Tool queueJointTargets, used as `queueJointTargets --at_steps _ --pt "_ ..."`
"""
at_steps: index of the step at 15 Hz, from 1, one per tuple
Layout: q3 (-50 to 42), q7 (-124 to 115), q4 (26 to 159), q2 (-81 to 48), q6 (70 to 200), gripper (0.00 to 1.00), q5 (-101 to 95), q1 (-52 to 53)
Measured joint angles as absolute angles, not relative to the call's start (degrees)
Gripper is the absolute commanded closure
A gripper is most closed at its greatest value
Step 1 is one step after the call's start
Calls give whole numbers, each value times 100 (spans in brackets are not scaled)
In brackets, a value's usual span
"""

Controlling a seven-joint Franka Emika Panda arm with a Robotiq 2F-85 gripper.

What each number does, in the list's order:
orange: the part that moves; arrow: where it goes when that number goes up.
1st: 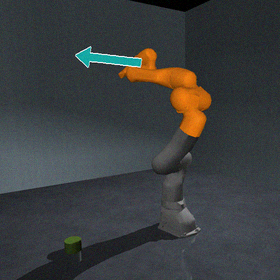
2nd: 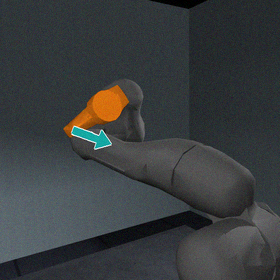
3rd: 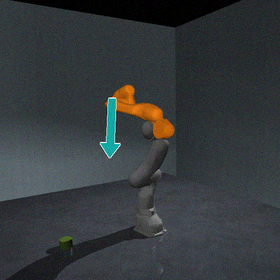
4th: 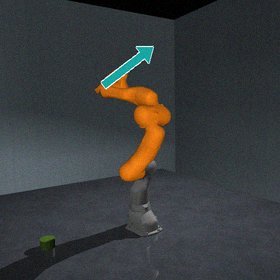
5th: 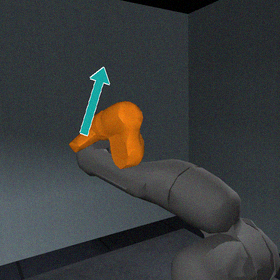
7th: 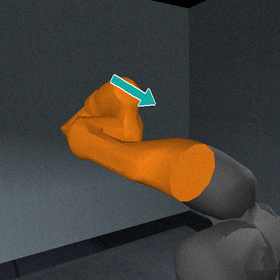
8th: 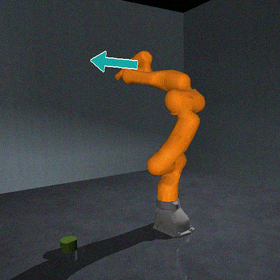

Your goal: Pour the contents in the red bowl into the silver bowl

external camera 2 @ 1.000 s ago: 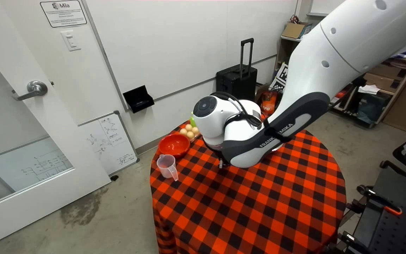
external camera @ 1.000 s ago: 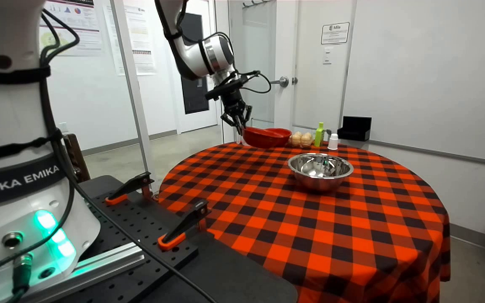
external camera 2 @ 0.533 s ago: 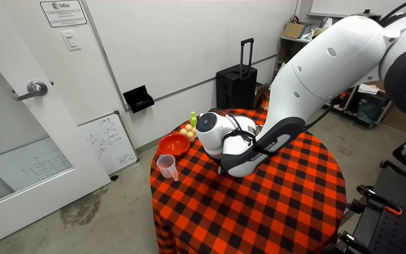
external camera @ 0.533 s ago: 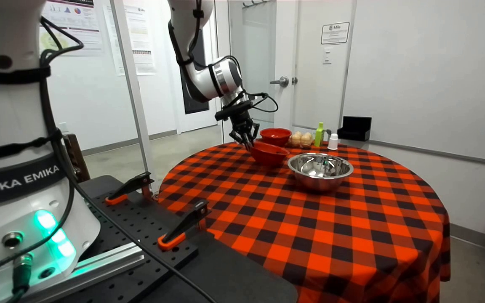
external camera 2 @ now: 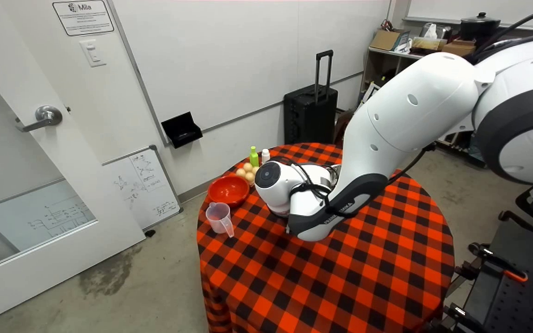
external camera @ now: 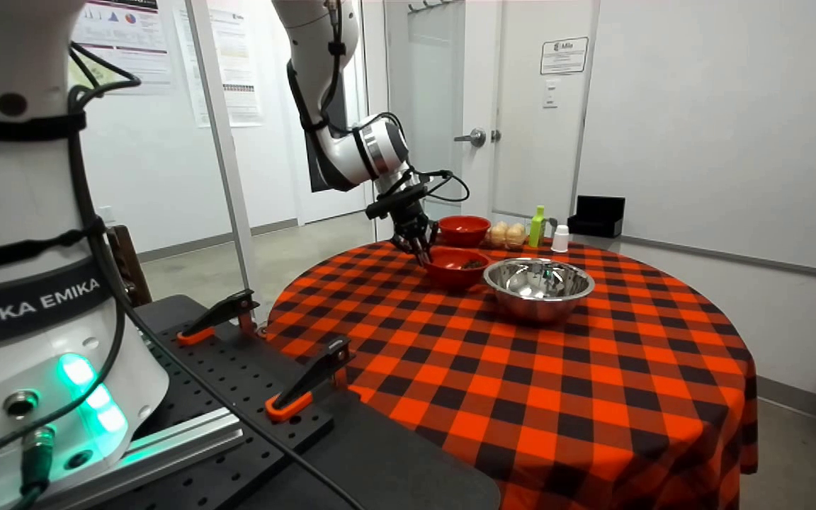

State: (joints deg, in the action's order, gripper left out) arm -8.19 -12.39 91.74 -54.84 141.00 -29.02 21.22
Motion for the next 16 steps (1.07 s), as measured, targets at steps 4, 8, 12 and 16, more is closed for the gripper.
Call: queueJointTargets --at_steps 4,8,12,16 --pt "-843 -1235 9137 -5559 14099 49 -2902 2176" --pt "-843 -1225 9136 -5558 14099 18 -2902 2178" --pt "-823 -1224 9137 -5515 14097 0 -2846 2151" --pt "-633 -1103 9148 -5214 13797 0 -2232 1810"
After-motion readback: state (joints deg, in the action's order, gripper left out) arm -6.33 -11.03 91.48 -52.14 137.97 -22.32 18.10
